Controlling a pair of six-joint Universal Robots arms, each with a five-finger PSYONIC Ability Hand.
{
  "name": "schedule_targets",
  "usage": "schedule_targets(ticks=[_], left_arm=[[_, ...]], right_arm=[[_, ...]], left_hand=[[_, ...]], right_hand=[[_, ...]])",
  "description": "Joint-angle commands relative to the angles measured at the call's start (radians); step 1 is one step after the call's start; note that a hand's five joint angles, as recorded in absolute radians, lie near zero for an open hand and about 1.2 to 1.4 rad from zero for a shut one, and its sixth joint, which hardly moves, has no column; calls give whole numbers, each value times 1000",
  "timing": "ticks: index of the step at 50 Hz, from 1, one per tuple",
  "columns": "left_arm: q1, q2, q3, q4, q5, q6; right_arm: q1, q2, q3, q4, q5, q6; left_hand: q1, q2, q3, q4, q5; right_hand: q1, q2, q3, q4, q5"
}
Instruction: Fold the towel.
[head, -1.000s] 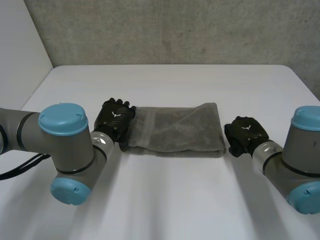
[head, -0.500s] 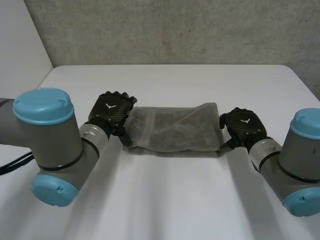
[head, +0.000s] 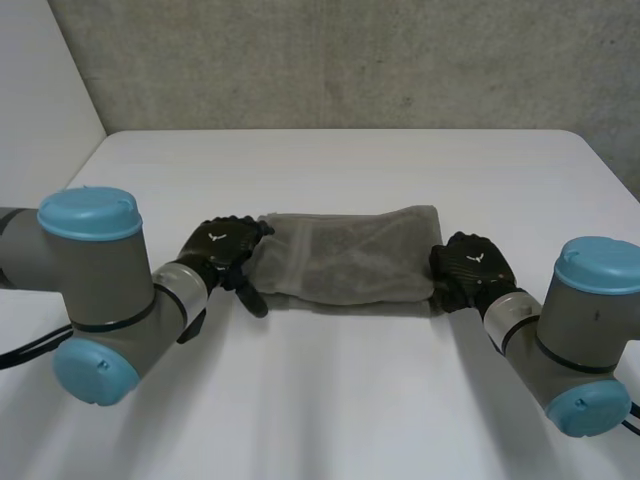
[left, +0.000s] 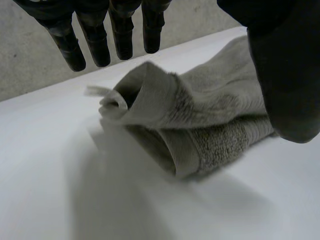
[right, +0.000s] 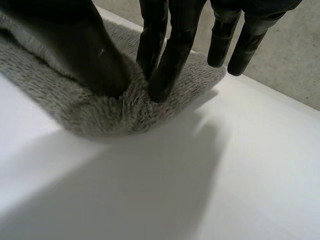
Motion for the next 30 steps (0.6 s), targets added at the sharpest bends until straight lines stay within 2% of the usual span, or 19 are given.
schedule_targets(ticks=[1,6,11,20,25,27,28,30], left_arm=[[-2,-10,1,1,-4,1],[-2,-7,-1,1,-5,1],[-4,4,-3,-1,-11,1],[-5,9,-3,-1,-11,1],[-5,9,-1,-1,-11,1],[-5,10,0,-1,-11,1],[-5,10,1,-1,-11,1],[-5,13,2,1,-13,3]], right_arm=[[-14,-47,27,7,-6,-2],[-48,-114,64,7,-20,-16],[-100,-188,66,18,-98,-55],[-85,-261,-16,18,-104,-111],[-25,-261,-78,19,-127,-112],[64,-239,-127,21,-161,-115],[64,-238,-128,21,-161,-115],[134,-170,-179,23,-185,-118]], left_hand=[[-116,-64,-49,-55,-58],[-116,-64,-49,-55,-58],[-116,-64,-49,-55,-58],[-116,-64,-49,-55,-58],[-116,-64,-49,-55,-58],[-116,-64,-49,-55,-58],[-116,-64,-49,-55,-58],[-116,-64,-49,-55,-58]], right_hand=[[200,116,-45,-67,126],[200,116,-45,-67,126],[200,116,-45,-67,126],[200,116,-45,-67,126],[200,116,-45,-67,126],[200,116,-45,-67,126],[200,116,-45,-67,126],[200,116,-45,-67,126]])
